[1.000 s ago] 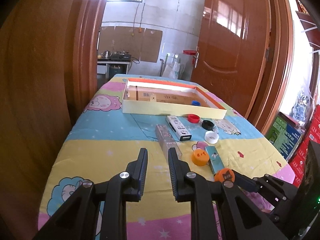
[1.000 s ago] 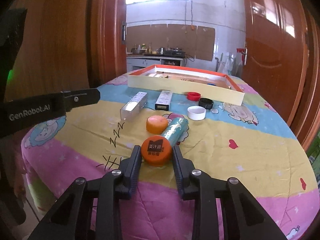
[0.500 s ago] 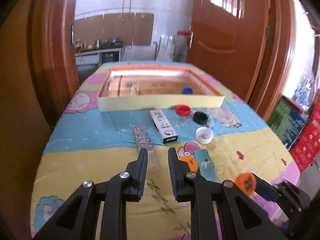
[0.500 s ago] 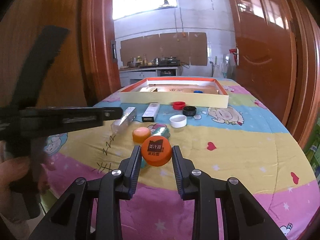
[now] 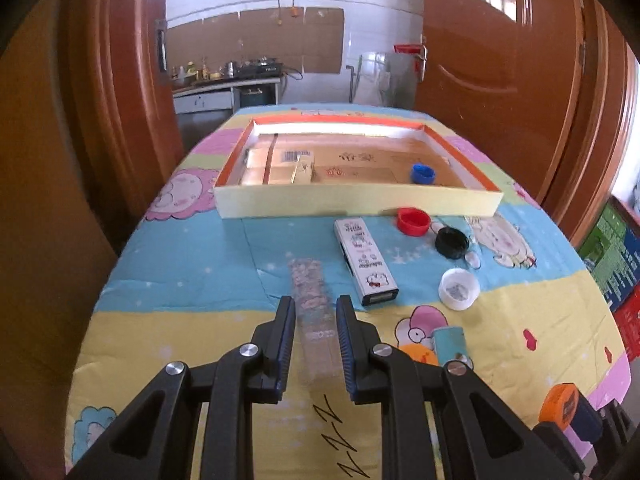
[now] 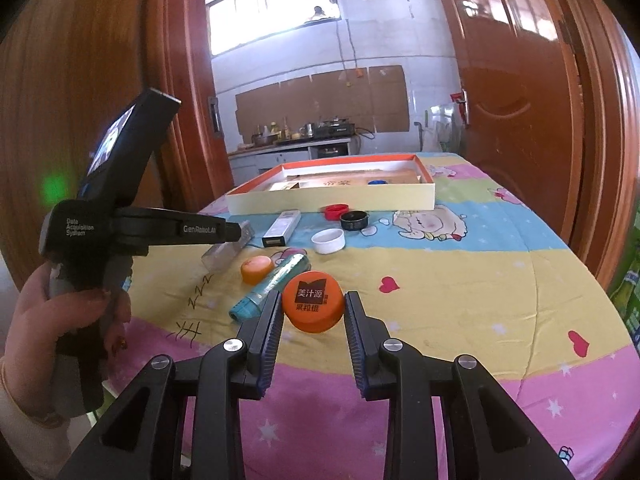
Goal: Organize rigid objects
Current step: 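Grasp the orange cap with the right tool while the left tool grasps the GLOSS tube, then carry the orange cap with the right tool while the left tool carries the GLOSS tube to the tray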
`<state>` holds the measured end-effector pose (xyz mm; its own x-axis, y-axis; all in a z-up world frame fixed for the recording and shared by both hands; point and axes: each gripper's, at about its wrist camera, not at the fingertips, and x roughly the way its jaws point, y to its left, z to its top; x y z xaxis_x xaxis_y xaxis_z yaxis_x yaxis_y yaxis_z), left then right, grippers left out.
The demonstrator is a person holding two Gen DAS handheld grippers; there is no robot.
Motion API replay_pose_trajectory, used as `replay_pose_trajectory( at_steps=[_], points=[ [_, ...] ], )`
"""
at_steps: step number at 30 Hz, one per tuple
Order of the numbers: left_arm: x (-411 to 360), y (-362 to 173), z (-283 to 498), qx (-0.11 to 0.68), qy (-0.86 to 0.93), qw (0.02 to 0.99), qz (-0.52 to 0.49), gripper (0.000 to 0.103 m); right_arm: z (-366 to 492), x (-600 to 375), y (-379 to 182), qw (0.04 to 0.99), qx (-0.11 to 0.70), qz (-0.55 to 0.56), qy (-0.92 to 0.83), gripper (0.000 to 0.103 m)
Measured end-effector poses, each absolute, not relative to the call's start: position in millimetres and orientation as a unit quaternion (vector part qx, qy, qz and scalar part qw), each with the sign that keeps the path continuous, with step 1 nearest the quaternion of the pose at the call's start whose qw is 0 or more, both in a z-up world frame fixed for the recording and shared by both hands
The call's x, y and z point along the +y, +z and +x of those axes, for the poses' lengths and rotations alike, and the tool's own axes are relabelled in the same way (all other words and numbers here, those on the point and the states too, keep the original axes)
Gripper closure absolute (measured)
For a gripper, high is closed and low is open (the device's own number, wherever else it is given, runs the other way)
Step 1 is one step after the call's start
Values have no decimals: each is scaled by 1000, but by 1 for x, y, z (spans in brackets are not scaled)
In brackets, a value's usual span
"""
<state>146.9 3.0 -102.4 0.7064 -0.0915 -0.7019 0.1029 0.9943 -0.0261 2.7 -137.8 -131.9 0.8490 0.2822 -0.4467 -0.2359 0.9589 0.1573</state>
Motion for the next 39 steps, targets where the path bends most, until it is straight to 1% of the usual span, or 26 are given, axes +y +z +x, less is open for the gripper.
replay_pose_trajectory(
  at_steps=[5,9,11,18,22,30,34,39],
  points=[
    [-6,-109,152,386,-41,921,27,81,0,-141,-132,961,233,52,140,71],
    [-1,-115,159,406,-46,913,12,81,2,-145,-134,959,239,58,140,71],
    [3,-115,160,405,-56,912,0,83,3,-148,-135,958,240,65,141,71],
    [10,-111,153,387,-75,918,-28,83,3,-155,-132,958,240,72,140,71],
    [14,-96,142,366,-82,926,-42,83,4,-157,-124,960,235,68,134,71],
    [13,-52,132,326,-95,940,-28,83,19,-155,-93,961,234,53,135,71],
    [12,-26,139,314,-112,943,-22,83,34,-152,-68,968,218,24,125,71],
    [6,-6,161,317,-144,937,-23,83,66,-155,-34,969,209,3,131,71]
  ],
)
